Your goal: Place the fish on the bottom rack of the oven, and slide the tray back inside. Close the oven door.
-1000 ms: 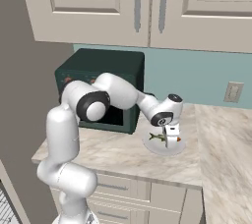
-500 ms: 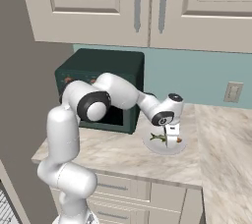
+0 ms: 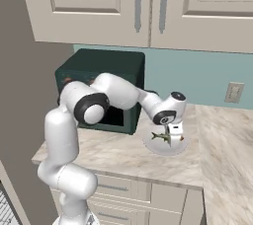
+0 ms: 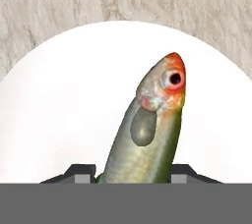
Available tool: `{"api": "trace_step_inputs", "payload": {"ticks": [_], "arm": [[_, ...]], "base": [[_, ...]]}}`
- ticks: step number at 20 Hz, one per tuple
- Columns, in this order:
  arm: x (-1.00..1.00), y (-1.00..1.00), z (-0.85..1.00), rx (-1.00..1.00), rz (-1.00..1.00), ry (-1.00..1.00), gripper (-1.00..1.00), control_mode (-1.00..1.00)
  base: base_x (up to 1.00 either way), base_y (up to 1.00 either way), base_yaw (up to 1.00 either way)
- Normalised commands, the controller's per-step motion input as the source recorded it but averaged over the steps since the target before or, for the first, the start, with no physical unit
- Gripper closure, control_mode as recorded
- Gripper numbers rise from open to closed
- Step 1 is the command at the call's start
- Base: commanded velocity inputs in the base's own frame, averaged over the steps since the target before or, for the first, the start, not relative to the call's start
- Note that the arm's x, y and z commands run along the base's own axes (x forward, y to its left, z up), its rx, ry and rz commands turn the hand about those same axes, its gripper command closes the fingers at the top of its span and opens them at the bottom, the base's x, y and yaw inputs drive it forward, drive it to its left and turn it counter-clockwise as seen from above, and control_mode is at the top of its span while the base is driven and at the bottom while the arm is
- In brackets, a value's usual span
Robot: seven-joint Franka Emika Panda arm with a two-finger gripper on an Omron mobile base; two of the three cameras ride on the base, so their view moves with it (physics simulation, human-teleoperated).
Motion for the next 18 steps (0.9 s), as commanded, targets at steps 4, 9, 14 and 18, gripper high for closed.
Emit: {"api": "trace_step_inputs", "payload": {"ticks": [4, 9, 14, 18], "arm": [[-0.69, -0.05, 0.73, 0.0, 0.17, -0.29, 1.0, -1.0], [-0.97, 0.15, 0.63, -0.07, 0.24, -0.37, 1.0, -1.0], [-0.92, 0.56, 0.49, -0.19, 0.3, -0.29, 1.0, -1.0], [-0.58, 0.77, 0.57, -0.22, 0.33, -0.2, 1.0, -1.0]], "base": [[0.0, 0.0, 0.0], [0.0, 0.0, 0.0], [0.0, 0.0, 0.0], [0.0, 0.0, 0.0]]}}
